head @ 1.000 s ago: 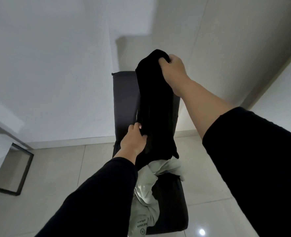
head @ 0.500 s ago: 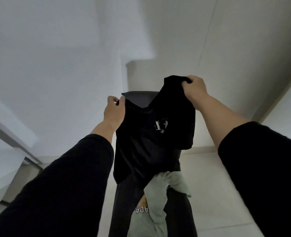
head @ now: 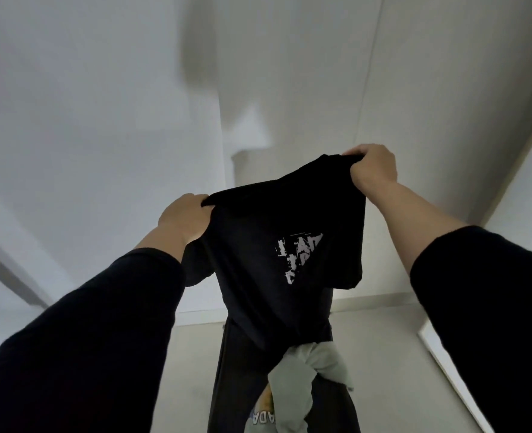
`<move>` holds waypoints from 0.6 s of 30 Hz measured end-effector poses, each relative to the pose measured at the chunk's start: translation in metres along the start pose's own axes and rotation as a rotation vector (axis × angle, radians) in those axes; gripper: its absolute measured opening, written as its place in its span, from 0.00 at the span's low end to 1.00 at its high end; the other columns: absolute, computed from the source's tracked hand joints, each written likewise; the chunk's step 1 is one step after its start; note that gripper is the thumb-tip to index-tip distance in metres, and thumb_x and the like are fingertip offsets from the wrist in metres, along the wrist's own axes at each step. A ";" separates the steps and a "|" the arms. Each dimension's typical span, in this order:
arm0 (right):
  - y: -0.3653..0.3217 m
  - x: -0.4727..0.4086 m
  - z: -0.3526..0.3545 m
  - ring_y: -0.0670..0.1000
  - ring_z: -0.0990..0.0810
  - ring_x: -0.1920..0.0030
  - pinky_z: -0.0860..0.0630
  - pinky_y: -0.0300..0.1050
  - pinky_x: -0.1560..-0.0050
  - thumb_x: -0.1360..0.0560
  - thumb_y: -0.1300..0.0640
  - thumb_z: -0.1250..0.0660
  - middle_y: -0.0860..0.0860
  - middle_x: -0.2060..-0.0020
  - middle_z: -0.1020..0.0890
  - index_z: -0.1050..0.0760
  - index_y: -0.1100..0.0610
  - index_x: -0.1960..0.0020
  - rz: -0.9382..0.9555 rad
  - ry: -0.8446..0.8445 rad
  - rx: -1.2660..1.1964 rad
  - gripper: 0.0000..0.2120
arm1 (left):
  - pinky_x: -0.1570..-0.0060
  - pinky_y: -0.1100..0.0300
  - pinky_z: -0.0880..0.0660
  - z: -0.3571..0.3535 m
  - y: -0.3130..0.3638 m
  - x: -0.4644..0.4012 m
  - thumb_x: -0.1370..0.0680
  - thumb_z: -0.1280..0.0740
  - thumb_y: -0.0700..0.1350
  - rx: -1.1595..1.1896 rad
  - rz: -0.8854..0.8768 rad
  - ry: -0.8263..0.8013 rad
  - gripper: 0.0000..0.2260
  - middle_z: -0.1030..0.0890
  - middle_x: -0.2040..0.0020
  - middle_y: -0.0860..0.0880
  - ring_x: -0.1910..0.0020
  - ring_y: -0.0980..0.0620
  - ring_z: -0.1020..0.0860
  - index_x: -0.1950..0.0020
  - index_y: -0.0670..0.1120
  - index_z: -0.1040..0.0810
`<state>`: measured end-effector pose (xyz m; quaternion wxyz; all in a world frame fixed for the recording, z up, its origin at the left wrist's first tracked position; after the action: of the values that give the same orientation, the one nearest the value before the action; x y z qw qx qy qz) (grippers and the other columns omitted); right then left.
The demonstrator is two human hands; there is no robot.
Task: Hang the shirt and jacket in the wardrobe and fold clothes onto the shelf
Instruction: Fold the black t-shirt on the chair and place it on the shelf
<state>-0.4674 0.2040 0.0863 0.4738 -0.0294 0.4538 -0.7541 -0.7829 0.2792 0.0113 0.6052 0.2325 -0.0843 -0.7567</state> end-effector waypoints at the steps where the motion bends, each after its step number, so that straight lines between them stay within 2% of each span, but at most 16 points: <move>1: 0.000 0.001 0.006 0.55 0.22 0.41 0.27 0.43 0.40 0.29 0.70 0.43 0.54 0.43 0.18 0.18 0.54 0.45 0.000 0.017 0.019 0.22 | 0.52 0.54 0.31 0.005 0.002 -0.002 0.18 0.48 0.52 0.022 0.015 0.016 0.18 0.23 0.48 0.44 0.47 0.41 0.24 0.41 0.45 0.23; 3: 0.002 -0.002 0.016 0.56 0.20 0.44 0.26 0.42 0.43 0.28 0.71 0.42 0.55 0.45 0.17 0.17 0.56 0.46 -0.019 0.049 0.063 0.20 | 0.50 0.53 0.30 0.021 0.006 -0.004 0.17 0.51 0.55 0.028 0.045 0.073 0.22 0.26 0.45 0.43 0.49 0.41 0.25 0.38 0.44 0.24; 6: 0.001 -0.004 0.021 0.56 0.18 0.48 0.24 0.40 0.48 0.29 0.70 0.36 0.56 0.48 0.16 0.16 0.56 0.48 -0.048 0.037 0.118 0.16 | 0.54 0.55 0.34 0.051 0.019 -0.004 0.17 0.49 0.52 -0.005 0.023 0.228 0.20 0.30 0.41 0.43 0.54 0.44 0.27 0.38 0.43 0.24; 8: -0.002 -0.001 0.023 0.56 0.18 0.49 0.25 0.40 0.52 0.29 0.69 0.33 0.55 0.49 0.16 0.16 0.56 0.49 -0.063 -0.012 0.160 0.14 | 0.53 0.56 0.35 0.067 0.029 -0.006 0.17 0.47 0.48 0.001 -0.026 0.277 0.16 0.28 0.40 0.42 0.48 0.42 0.26 0.37 0.43 0.24; 10: -0.005 0.005 0.025 0.56 0.18 0.50 0.27 0.40 0.56 0.29 0.67 0.31 0.53 0.52 0.17 0.16 0.54 0.51 -0.066 -0.046 0.188 0.12 | 0.50 0.55 0.33 0.077 0.034 -0.013 0.18 0.45 0.43 0.026 -0.040 0.260 0.14 0.25 0.40 0.42 0.42 0.41 0.26 0.36 0.44 0.23; 12: -0.006 0.010 0.026 0.56 0.19 0.52 0.29 0.41 0.57 0.28 0.65 0.31 0.53 0.56 0.20 0.18 0.53 0.53 -0.063 -0.098 0.201 0.10 | 0.48 0.54 0.31 0.084 0.034 -0.016 0.18 0.43 0.41 0.061 -0.021 0.223 0.14 0.24 0.39 0.41 0.41 0.40 0.25 0.37 0.44 0.23; 14: -0.004 0.012 0.021 0.56 0.19 0.59 0.22 0.43 0.59 0.27 0.66 0.33 0.53 0.60 0.21 0.20 0.54 0.50 -0.084 -0.175 0.155 0.10 | 0.51 0.53 0.31 0.086 0.033 -0.015 0.19 0.44 0.41 0.044 0.012 0.192 0.13 0.24 0.41 0.40 0.43 0.39 0.25 0.38 0.42 0.24; 16: -0.002 0.014 0.015 0.55 0.19 0.69 0.18 0.43 0.67 0.24 0.69 0.39 0.55 0.65 0.22 0.23 0.56 0.47 -0.199 -0.222 -0.004 0.12 | 0.56 0.55 0.32 0.085 0.030 -0.012 0.20 0.43 0.37 0.013 0.060 0.163 0.11 0.23 0.44 0.40 0.47 0.40 0.25 0.41 0.41 0.26; 17: -0.002 0.016 0.014 0.54 0.19 0.72 0.17 0.44 0.68 0.24 0.69 0.42 0.55 0.66 0.23 0.24 0.56 0.46 -0.268 -0.228 -0.096 0.13 | 0.58 0.54 0.30 0.084 0.029 -0.010 0.22 0.42 0.34 -0.002 0.082 0.154 0.10 0.22 0.46 0.41 0.50 0.41 0.24 0.43 0.41 0.27; 18: -0.003 0.016 0.012 0.55 0.18 0.70 0.16 0.46 0.63 0.24 0.70 0.43 0.55 0.66 0.23 0.25 0.57 0.45 -0.309 -0.225 -0.152 0.15 | 0.60 0.53 0.27 0.083 0.028 -0.010 0.23 0.41 0.32 0.016 0.087 0.150 0.11 0.22 0.47 0.44 0.53 0.42 0.22 0.44 0.43 0.27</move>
<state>-0.4726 0.1843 0.0894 0.3967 -0.2185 0.4437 -0.7733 -0.7947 0.2689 0.0978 0.6403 0.2894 -0.0549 -0.7094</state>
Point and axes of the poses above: each hand's wrist, its own x-axis away from the middle knuckle, its own z-axis out of the back of the hand, y = z × x, the point moved 5 cm from there along -x, towards the middle knuckle
